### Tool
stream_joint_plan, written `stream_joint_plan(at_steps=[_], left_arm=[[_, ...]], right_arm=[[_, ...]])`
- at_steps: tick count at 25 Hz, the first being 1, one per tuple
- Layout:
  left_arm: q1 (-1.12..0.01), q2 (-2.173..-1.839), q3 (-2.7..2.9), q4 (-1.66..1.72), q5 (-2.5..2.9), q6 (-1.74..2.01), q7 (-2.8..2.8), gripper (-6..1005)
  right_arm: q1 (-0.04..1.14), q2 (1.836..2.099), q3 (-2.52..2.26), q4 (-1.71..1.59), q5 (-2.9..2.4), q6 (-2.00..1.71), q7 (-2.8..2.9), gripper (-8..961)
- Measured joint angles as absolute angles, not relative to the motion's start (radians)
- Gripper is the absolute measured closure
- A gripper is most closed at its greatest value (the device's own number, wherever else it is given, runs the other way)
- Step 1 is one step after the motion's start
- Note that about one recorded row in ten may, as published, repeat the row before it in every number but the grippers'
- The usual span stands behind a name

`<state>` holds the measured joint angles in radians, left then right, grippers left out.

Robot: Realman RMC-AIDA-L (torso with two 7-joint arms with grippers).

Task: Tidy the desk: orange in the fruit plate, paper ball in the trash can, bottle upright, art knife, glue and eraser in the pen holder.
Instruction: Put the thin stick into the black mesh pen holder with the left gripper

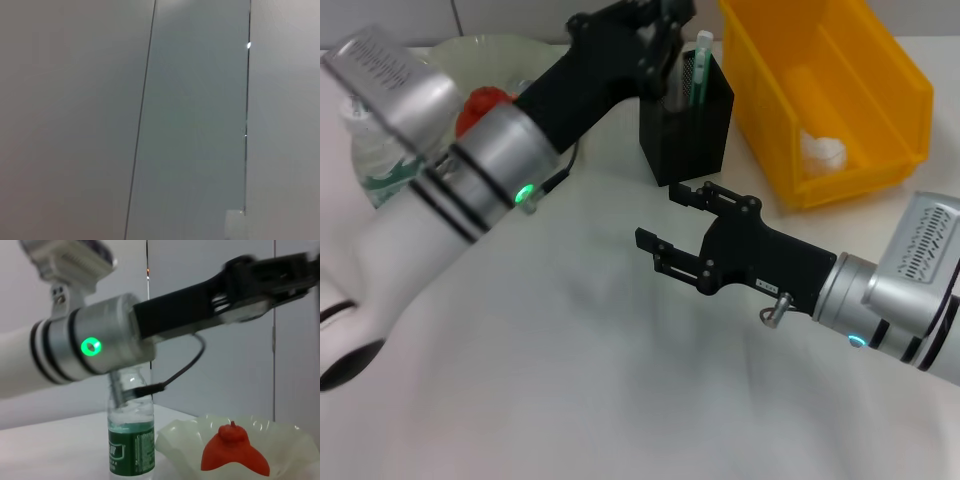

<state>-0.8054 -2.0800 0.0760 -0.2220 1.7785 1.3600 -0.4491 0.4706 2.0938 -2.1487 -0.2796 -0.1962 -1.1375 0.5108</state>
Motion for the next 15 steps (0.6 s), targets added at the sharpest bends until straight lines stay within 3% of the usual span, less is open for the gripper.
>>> stream_joint_plan(at_steps=[15], left_arm=[[-0.949, -2.081, -0.141, -0.330, 1.781, 0.965, -0.240, 854]], right_arm=[[0.477, 2.094, -2.154, -0.293, -0.196, -1.127, 0.511, 272]])
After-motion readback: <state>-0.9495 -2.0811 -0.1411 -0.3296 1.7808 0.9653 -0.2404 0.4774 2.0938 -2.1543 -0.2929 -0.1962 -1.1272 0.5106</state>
